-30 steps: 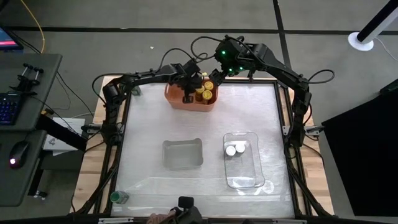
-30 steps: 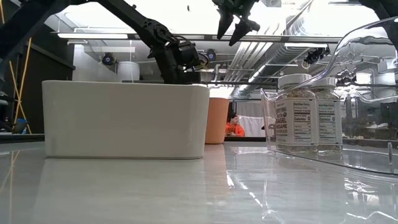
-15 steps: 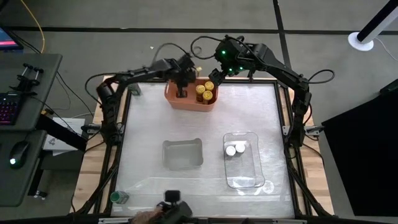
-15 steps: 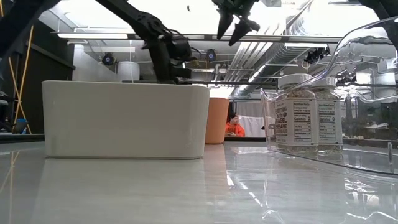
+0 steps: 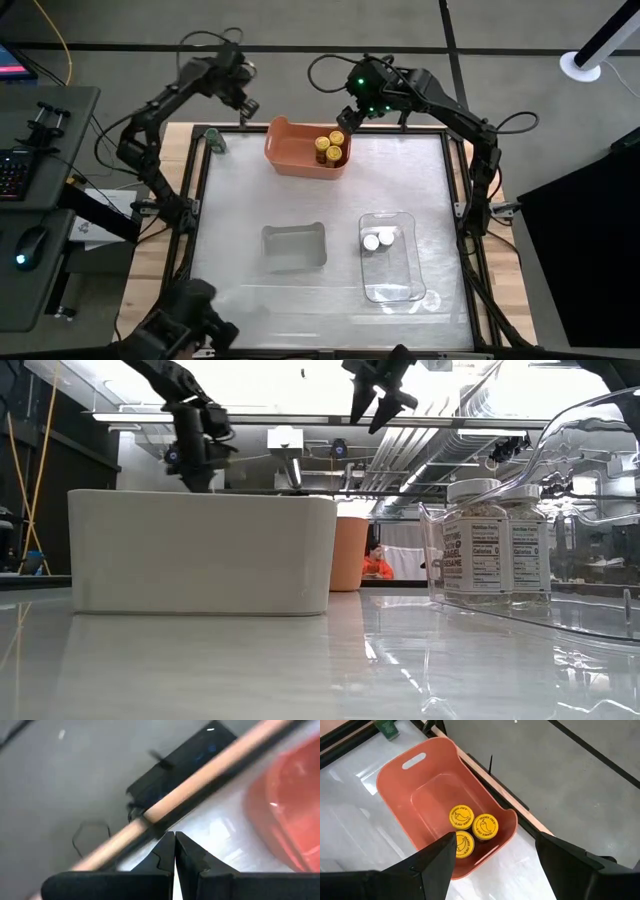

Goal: Sort spices by type
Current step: Put the top green seasoning bottle into the gray bin

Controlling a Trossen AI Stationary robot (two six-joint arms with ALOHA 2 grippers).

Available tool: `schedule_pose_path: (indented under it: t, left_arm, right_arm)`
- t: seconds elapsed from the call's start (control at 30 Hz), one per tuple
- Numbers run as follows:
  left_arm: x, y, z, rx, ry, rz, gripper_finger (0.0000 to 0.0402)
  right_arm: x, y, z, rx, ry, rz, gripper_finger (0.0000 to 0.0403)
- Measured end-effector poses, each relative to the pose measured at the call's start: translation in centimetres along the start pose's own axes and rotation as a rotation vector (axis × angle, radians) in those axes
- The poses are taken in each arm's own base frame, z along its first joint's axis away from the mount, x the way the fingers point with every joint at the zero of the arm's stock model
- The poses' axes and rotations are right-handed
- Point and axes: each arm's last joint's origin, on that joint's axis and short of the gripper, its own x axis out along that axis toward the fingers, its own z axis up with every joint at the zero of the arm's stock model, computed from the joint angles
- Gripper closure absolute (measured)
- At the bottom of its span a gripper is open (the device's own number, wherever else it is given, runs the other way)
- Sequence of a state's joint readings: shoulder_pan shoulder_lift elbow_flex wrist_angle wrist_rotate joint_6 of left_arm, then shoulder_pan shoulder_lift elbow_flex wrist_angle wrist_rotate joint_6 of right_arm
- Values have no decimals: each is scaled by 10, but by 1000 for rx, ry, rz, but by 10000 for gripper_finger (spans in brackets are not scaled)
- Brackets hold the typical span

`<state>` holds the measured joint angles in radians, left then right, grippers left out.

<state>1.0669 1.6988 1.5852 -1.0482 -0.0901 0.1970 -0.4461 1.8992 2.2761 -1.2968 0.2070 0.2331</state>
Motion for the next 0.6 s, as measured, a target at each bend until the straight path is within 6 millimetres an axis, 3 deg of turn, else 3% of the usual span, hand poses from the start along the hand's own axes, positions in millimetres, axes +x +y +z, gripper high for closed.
schedule_pose_path:
  t: [0.23, 0.6]
  left_arm:
    - [-1, 15, -19, -205, 165, 27, 401]
    - [-4, -1, -30, -215, 282, 49, 401]
  right_arm:
    - [0, 0, 3, -28, -30, 4, 135]
    - [3, -13, 8, -41, -55, -15, 135]
